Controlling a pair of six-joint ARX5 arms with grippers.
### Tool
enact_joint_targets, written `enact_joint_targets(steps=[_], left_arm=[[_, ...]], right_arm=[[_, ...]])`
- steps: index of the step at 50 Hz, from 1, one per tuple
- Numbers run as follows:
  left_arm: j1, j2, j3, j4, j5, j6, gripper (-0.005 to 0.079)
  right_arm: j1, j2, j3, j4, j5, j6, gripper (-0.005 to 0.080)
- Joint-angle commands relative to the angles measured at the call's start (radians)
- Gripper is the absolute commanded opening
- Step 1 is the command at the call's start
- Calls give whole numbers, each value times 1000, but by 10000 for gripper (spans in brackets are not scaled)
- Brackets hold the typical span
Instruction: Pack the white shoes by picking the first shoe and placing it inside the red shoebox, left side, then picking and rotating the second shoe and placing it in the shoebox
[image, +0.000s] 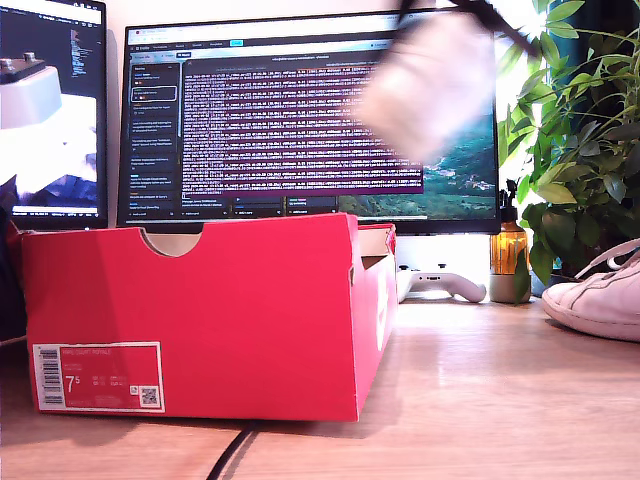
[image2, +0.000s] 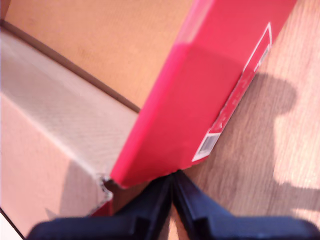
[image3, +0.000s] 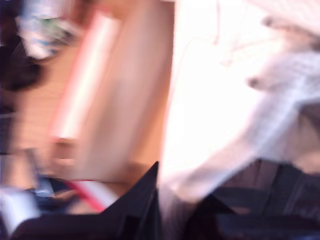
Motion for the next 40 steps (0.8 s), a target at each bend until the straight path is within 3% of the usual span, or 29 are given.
enact_joint_targets(steps=[1,20,40], left_arm=[[-5,4,8,11,7,-6,-19],[-5,4,8,11,7,-6,-19],[-5,4,8,10,6,-6,-19]], right_arm=[[35,14,-2,98,11,53,-13],[137,212,-2,285,25,269,-13],[214,371,-2,394,23,365,-13]])
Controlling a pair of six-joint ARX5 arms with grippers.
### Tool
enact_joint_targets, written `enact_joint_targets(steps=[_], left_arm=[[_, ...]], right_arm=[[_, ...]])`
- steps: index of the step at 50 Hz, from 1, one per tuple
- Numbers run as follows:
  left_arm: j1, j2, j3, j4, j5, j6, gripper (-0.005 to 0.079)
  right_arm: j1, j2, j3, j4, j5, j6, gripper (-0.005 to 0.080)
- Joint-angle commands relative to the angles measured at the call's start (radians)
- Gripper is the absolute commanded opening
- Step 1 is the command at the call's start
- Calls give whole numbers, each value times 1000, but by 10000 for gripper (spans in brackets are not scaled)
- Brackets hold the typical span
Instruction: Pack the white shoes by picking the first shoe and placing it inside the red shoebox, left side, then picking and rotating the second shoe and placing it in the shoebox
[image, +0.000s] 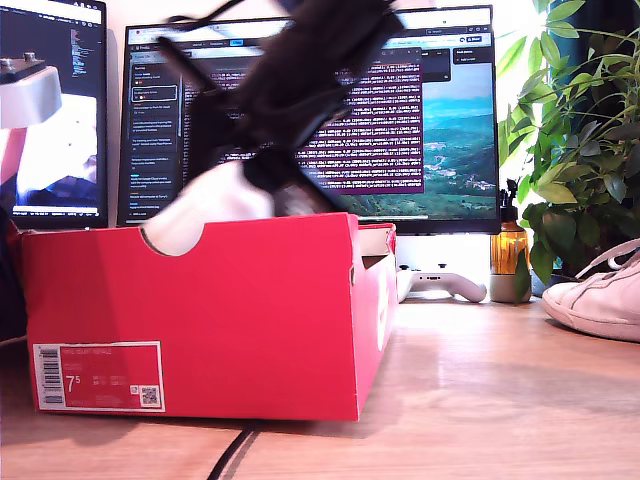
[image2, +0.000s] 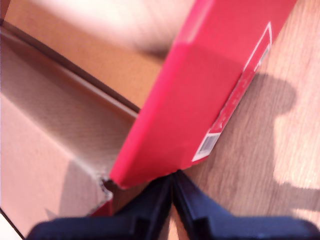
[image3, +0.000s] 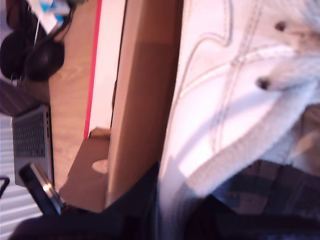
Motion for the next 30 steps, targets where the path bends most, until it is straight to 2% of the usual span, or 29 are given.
enact_joint_targets(steps=[1,13,23,30], left_arm=[[-4,4,8,11,8,-6,-19],[-4,4,8,9,7,-6,-19],[-4,4,8,3,4,-6,-19],[-4,4,8,-9,4,-6,-19]], right_arm=[[3,3,2,46,-3,10,-13],[1,56,2,78,8,28,-13],[1,84,2,80,78,28,-13],[0,103,2,89,81,29,-13]])
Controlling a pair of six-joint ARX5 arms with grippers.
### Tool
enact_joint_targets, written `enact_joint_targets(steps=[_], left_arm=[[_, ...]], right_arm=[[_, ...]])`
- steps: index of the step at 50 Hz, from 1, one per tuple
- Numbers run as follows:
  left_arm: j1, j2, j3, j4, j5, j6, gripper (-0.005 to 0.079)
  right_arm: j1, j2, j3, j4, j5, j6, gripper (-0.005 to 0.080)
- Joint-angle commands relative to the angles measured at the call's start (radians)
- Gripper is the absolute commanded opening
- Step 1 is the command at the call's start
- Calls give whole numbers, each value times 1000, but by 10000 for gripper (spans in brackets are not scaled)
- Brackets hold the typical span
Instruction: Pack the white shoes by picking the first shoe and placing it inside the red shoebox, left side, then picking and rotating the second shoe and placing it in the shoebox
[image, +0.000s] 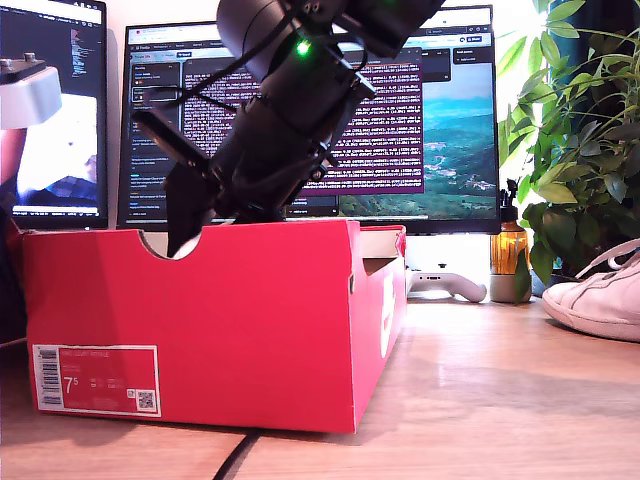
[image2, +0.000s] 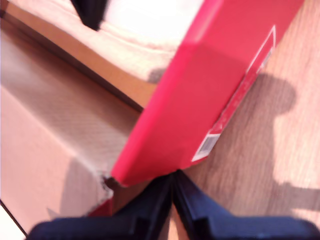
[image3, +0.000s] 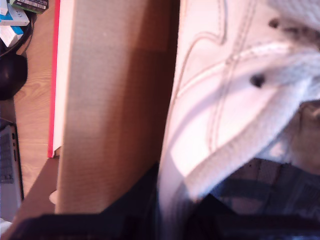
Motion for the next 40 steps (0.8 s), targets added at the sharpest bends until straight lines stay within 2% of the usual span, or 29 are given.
enact_joint_targets(steps=[1,6,14,17,25,31,36,40], left_arm=[[-3,4,8,2,3,-6,-19],[-3,4,8,1,3,-6,-19],[-3,4,8,-2,3,-6,-19],[-3,4,8,-3,3,-6,-19],[-3,4,8,-3,3,-6,-19],[-3,4,8,-3,4,-6,-19],[-3,4,8,-5,8,-6,-19],[-3,4,8,-4,9,-6,-19]], right_arm=[[2,-1,2,34,7,-10,-13],[2,0,2,45,8,-5,0],[9,0,2,76,7,-6,169],[9,0,2,76,6,-6,204],[10,0,2,53,-4,-7,224],[11,0,4,61,-8,-14,271],[4,-2,37,50,-55,-91,272],[-13,-8,88,-25,-92,-129,273]])
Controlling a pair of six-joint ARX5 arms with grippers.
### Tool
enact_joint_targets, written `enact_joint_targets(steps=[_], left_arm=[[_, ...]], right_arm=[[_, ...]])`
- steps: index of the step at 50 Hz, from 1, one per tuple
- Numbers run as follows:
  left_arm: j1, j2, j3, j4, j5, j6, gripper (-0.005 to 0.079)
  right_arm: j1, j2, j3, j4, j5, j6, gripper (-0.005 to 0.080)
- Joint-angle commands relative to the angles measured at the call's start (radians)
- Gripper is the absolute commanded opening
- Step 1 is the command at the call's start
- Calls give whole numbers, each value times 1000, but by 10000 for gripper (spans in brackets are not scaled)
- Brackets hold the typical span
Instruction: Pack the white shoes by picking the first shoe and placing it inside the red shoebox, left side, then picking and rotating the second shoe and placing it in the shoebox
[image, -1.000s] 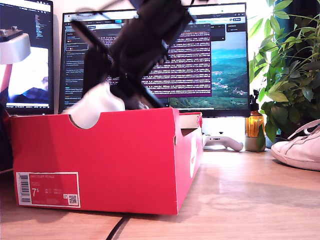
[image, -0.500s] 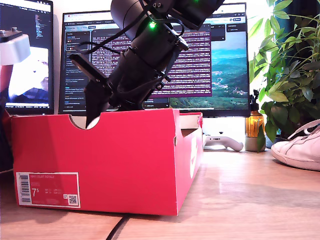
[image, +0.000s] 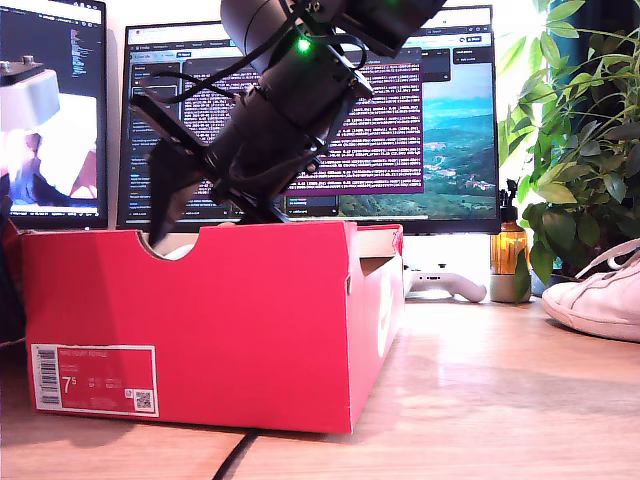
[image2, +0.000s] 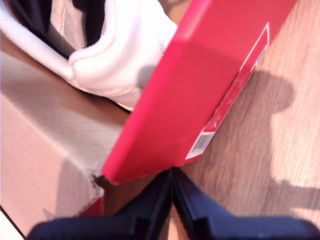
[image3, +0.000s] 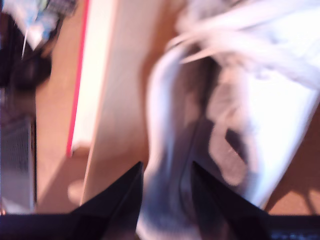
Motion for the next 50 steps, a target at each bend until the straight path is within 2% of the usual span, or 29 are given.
enact_joint_targets(steps=[1,14,19,25,30,33,40,43,44,46,50], left_arm=[[-3,4,8,1,9,-6,-19],[-3,4,8,1,9,-6,-19],[-3,4,8,1,10,-6,-19],[-3,4,8,1,13,-6,-19],[-3,4,8,1,13,-6,-19],[-3,4,8,1,13,-6,-19],[-3,4,8,1,13,-6,-19],[-3,4,8,1,13,-6,-19],[-3,4,8,1,13,-6,-19],[-3,4,8,0,13,-6,-19],[-3,4,8,1,13,-6,-19]], right_arm=[[-15,-10,67,-45,-20,-48,273],[-93,-16,259,-365,-1,-179,272],[-138,-16,319,-413,4,-180,272],[-188,-16,369,-430,-15,-74,272],[-233,-16,401,-462,-28,-71,272],[-251,-20,417,-521,16,-72,272],[-275,-41,423,-731,235,-13,272],[-286,-46,423,-832,293,7,272],[-291,-47,423,-866,316,68,272],[-298,-47,423,-930,347,70,272],[-314,-47,423,-1054,428,185,270]])
